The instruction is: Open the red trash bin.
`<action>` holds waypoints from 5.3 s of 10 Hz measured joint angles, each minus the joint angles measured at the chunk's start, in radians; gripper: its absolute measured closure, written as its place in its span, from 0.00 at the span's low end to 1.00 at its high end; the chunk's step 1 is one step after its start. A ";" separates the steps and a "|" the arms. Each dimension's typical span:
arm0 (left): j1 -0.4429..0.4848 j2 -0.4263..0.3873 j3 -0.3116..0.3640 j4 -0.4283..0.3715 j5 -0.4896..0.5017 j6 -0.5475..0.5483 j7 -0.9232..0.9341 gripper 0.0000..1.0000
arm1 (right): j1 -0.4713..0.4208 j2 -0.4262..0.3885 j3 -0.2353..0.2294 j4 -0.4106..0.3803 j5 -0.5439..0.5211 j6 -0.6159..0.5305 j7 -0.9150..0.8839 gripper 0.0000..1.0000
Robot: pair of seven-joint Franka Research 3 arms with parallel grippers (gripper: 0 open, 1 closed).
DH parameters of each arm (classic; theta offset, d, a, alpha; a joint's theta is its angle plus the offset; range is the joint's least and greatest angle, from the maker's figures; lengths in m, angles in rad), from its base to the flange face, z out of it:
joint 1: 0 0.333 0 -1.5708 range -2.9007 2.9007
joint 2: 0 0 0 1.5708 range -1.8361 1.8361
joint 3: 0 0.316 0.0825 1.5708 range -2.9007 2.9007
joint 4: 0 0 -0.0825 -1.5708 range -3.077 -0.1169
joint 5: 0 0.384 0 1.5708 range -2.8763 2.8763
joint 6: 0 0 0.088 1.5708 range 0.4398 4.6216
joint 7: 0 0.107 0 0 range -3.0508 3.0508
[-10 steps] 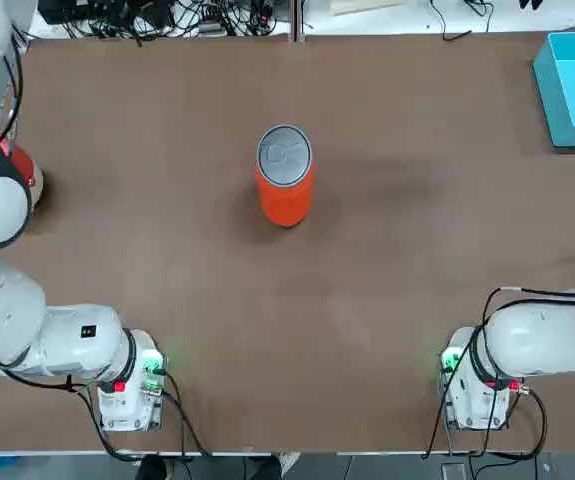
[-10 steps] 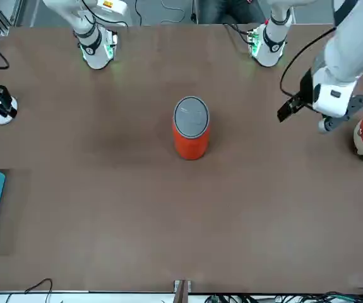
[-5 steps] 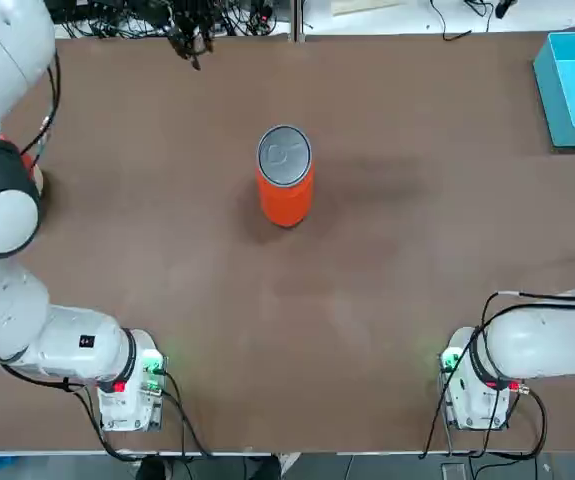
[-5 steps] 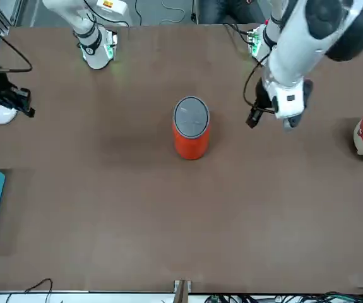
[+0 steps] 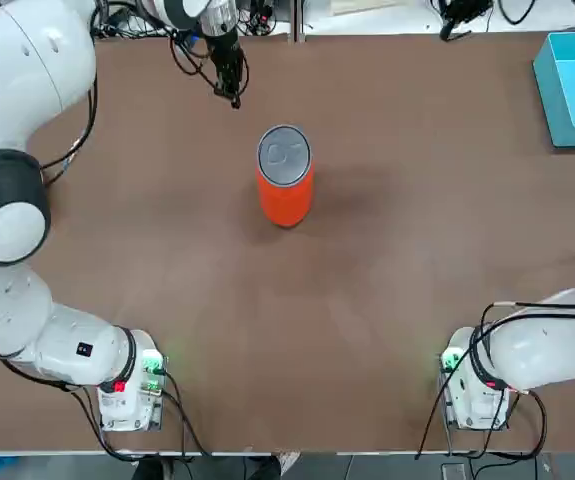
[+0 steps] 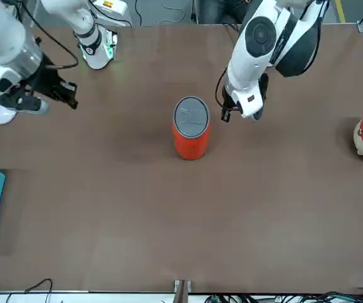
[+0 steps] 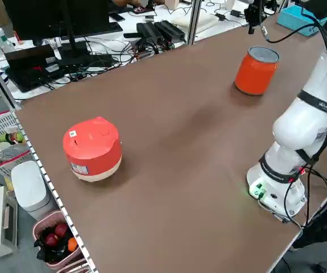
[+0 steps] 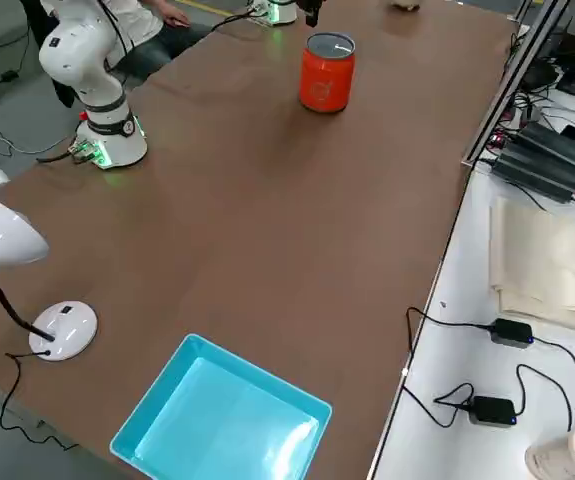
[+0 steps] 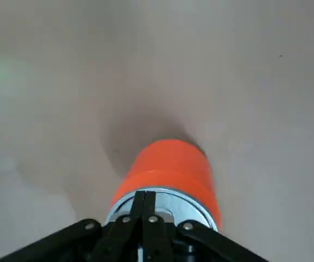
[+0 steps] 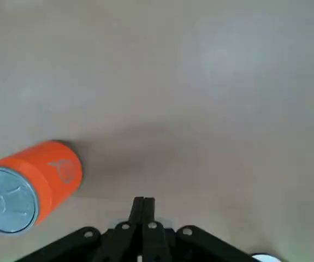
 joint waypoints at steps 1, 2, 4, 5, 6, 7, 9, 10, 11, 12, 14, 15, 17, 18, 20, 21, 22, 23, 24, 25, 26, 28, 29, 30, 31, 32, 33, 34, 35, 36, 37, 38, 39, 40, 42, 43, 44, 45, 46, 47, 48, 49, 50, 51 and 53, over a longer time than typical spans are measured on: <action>0.000 -0.001 0.000 -0.032 -0.005 0.042 -0.055 0.99 | 0.041 0.000 0.000 -0.026 0.000 0.019 0.039 0.99; 0.000 -0.002 -0.008 -0.063 -0.006 0.080 -0.102 0.99 | 0.080 0.000 0.001 -0.052 0.001 0.052 0.089 0.99; -0.003 -0.004 -0.042 -0.117 -0.006 0.155 -0.181 0.99 | 0.152 0.000 0.001 -0.094 0.001 0.128 0.190 0.99; -0.006 -0.004 -0.051 -0.139 -0.006 0.190 -0.202 0.99 | 0.182 0.000 0.001 -0.105 0.001 0.154 0.234 0.99; -0.010 -0.005 -0.056 -0.160 -0.006 0.220 -0.209 0.99 | 0.209 0.000 0.001 -0.112 0.006 0.173 0.269 0.99; -0.011 -0.005 -0.056 -0.180 -0.006 0.248 -0.210 0.99 | 0.234 0.000 0.001 -0.118 0.012 0.198 0.302 0.99; -0.015 -0.004 -0.056 -0.217 -0.006 0.289 -0.219 0.99 | 0.277 0.001 0.001 -0.147 0.017 0.253 0.361 0.99; -0.018 -0.005 -0.056 -0.229 -0.006 0.301 -0.227 0.99 | 0.292 0.002 0.001 -0.164 0.017 0.275 0.377 0.99; -0.020 -0.005 -0.056 -0.242 -0.006 0.321 -0.236 0.99 | 0.297 0.002 0.001 -0.175 0.017 0.284 0.384 0.99; -0.023 -0.005 -0.057 -0.256 -0.006 0.342 -0.241 0.99 | 0.300 0.004 0.001 -0.178 0.017 0.289 0.386 0.99; -0.032 -0.004 -0.057 -0.280 -0.006 0.366 -0.248 0.99 | 0.313 0.017 0.001 -0.187 0.018 0.323 0.413 0.99; -0.033 -0.004 -0.057 -0.287 -0.004 0.371 -0.255 0.99 | 0.327 0.032 0.001 -0.191 0.018 0.346 0.430 0.99; -0.033 -0.002 -0.056 -0.292 -0.003 0.373 -0.261 0.99 | 0.355 0.063 0.001 -0.192 0.018 0.375 0.457 0.99; -0.033 -0.002 -0.056 -0.293 -0.002 0.373 -0.262 0.99 | 0.369 0.075 0.001 -0.192 0.018 0.387 0.471 0.99; -0.033 -0.002 -0.056 -0.293 0.003 0.373 -0.263 0.99 | 0.400 0.098 0.001 -0.197 0.018 0.423 0.503 0.99; -0.033 -0.002 -0.056 -0.294 0.003 0.373 -0.264 0.99 | 0.416 0.108 0.001 -0.207 0.018 0.450 0.514 0.99; -0.033 -0.002 -0.056 -0.294 0.004 0.373 -0.265 0.99 | 0.432 0.113 0.001 -0.223 0.018 0.473 0.525 0.99; -0.033 -0.002 -0.056 -0.294 0.004 0.373 -0.265 0.99 | 0.447 0.116 0.001 -0.236 0.018 0.490 0.531 0.99; -0.033 -0.002 -0.056 -0.294 0.004 0.373 -0.266 0.99 | 0.459 0.116 0.000 -0.249 0.018 0.511 0.544 0.99; -0.033 -0.002 -0.056 -0.294 0.004 0.373 -0.266 0.99 | 0.474 0.121 0.000 -0.256 0.018 0.527 0.559 0.99; -0.033 -0.002 -0.056 -0.294 0.004 0.373 -0.266 0.99 | 0.498 0.133 0.000 -0.261 0.019 0.545 0.578 0.99; -0.033 -0.002 -0.056 -0.294 0.004 0.373 -0.266 0.99 | 0.548 0.179 0.001 -0.271 0.019 0.609 0.627 0.99; -0.033 -0.002 -0.056 -0.294 0.004 0.373 -0.266 0.99 | 0.562 0.203 0.000 -0.272 0.019 0.636 0.639 0.99; -0.033 -0.002 -0.056 -0.294 0.004 0.373 -0.266 0.99 | 0.571 0.221 0.000 -0.272 0.019 0.651 0.645 0.99; -0.033 -0.002 -0.056 -0.294 0.004 0.373 -0.266 0.99 | 0.575 0.228 0.000 -0.272 0.019 0.666 0.649 0.99; -0.033 -0.002 -0.056 -0.294 0.004 0.373 -0.266 0.99 | 0.575 0.232 -0.001 -0.272 0.019 0.680 0.654 0.99; -0.033 -0.002 -0.056 -0.294 0.004 0.373 -0.267 0.99 | 0.575 0.236 -0.003 -0.272 0.019 0.695 0.657 0.99; -0.033 -0.002 -0.056 -0.294 0.004 0.373 -0.270 0.99 | 0.575 0.243 -0.005 -0.272 0.018 0.710 0.658 0.99; -0.033 -0.002 -0.056 -0.294 0.004 0.373 -0.278 0.99 | 0.575 0.253 -0.005 -0.272 0.018 0.725 0.660 0.99; -0.033 -0.002 -0.056 -0.294 0.004 0.373 -0.280 0.99 | 0.575 0.263 -0.006 -0.272 0.018 0.738 0.661 0.99; -0.033 -0.002 -0.056 -0.294 0.004 0.373 -0.280 0.99 | 0.575 0.270 -0.007 -0.272 0.018 0.747 0.661 0.99; -0.033 -0.002 -0.056 -0.294 0.004 0.373 -0.280 0.99 | 0.575 0.277 -0.008 -0.271 0.016 0.759 0.661 0.99; -0.033 -0.002 -0.056 -0.294 0.004 0.373 -0.280 0.99 | 0.575 0.288 -0.008 -0.271 0.015 0.767 0.661 0.99; -0.033 -0.002 -0.056 -0.294 0.004 0.374 -0.280 0.99 | 0.576 0.292 -0.008 -0.271 0.014 0.770 0.661 0.99; -0.033 -0.002 -0.056 -0.294 0.004 0.375 -0.280 0.99 | 0.580 0.295 -0.009 -0.271 -0.001 0.771 0.662 0.99; -0.033 -0.002 -0.056 -0.294 0.004 0.376 -0.282 0.99 | 0.580 0.295 -0.010 -0.270 -0.003 0.770 0.662 0.99; -0.033 -0.002 -0.056 -0.294 0.004 0.377 -0.285 0.99 | 0.580 0.296 -0.010 -0.268 -0.003 0.766 0.662 0.99; -0.034 -0.002 -0.056 -0.294 0.004 0.377 -0.287 0.99 | 0.580 0.299 -0.012 -0.259 -0.003 0.752 0.662 0.99; -0.035 -0.002 -0.057 -0.294 0.004 0.380 -0.288 0.99 | 0.579 0.307 -0.014 -0.231 -0.002 0.710 0.663 0.99; -0.035 -0.002 -0.057 -0.294 0.004 0.381 -0.289 0.99 | 0.571 0.317 -0.019 -0.181 -0.002 0.634 0.664 0.99; -0.035 -0.002 -0.057 -0.294 0.004 0.381 -0.290 0.99 | 0.553 0.323 -0.024 -0.123 -0.002 0.562 0.664 0.99; -0.035 -0.002 -0.057 -0.294 0.004 0.381 -0.290 0.99 | 0.528 0.322 -0.026 -0.064 -0.001 0.505 0.664 0.99; -0.035 -0.002 -0.056 -0.295 0.005 0.381 -0.291 0.99 | 0.503 0.315 -0.027 -0.018 -0.001 0.465 0.663 0.99; -0.034 -0.002 -0.056 -0.295 0.005 0.381 -0.292 0.99 | 0.478 0.303 -0.028 0.017 -0.001 0.426 0.662 0.98; -0.030 -0.001 -0.055 -0.295 0.006 0.382 -0.292 0.99 | 0.416 0.280 -0.031 0.090 -0.002 0.319 0.655 0.90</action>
